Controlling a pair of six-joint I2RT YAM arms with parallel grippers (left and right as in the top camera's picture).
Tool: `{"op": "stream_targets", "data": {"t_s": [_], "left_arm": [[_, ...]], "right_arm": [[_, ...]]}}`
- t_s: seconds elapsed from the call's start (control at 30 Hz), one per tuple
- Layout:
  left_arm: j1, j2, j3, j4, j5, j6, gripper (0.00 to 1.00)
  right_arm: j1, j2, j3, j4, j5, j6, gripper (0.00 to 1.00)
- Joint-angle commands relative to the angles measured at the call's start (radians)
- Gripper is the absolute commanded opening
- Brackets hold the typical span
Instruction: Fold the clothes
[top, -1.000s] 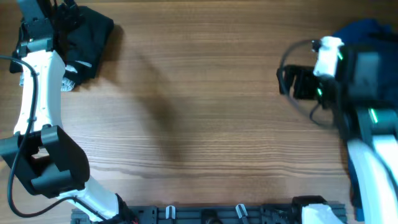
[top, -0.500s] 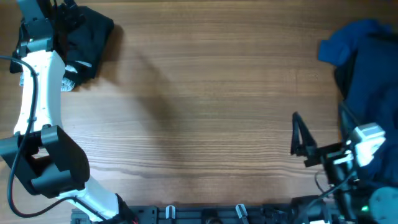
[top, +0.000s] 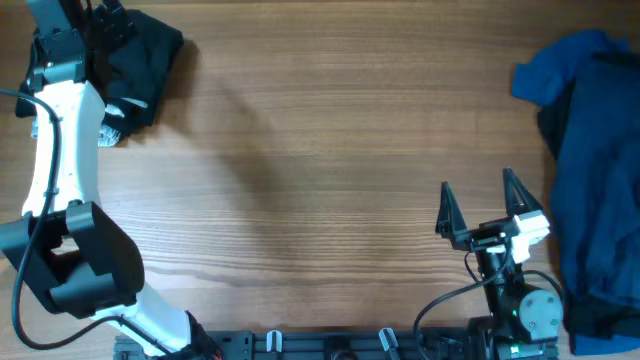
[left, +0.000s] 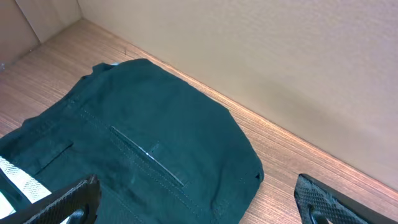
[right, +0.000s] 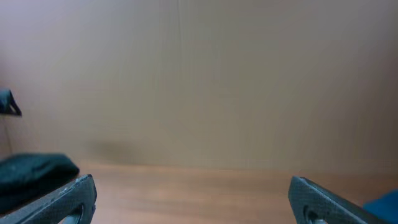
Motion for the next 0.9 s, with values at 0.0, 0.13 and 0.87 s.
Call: {"op": "stream_targets", "data": {"t_s": [0.0,0.13,0.87], "left_arm": [[0.001,-0.011,0.016,0.003,0.009,-0.010,1.00],[0.001,-0.011,0.016,0.003,0.009,-0.010,1.00],[0.001,-0.011,0.016,0.003,0.009,-0.010,1.00]], "right_arm": [[0.004,-0.019,-0.001,-0.076,0.017,-0.005,1.00],[0.004,-0.019,-0.001,-0.253,0.016,0.001,1.00],[0.004,-0.014,-0.001,-0.264,0.014,0.101,1.00]]}}
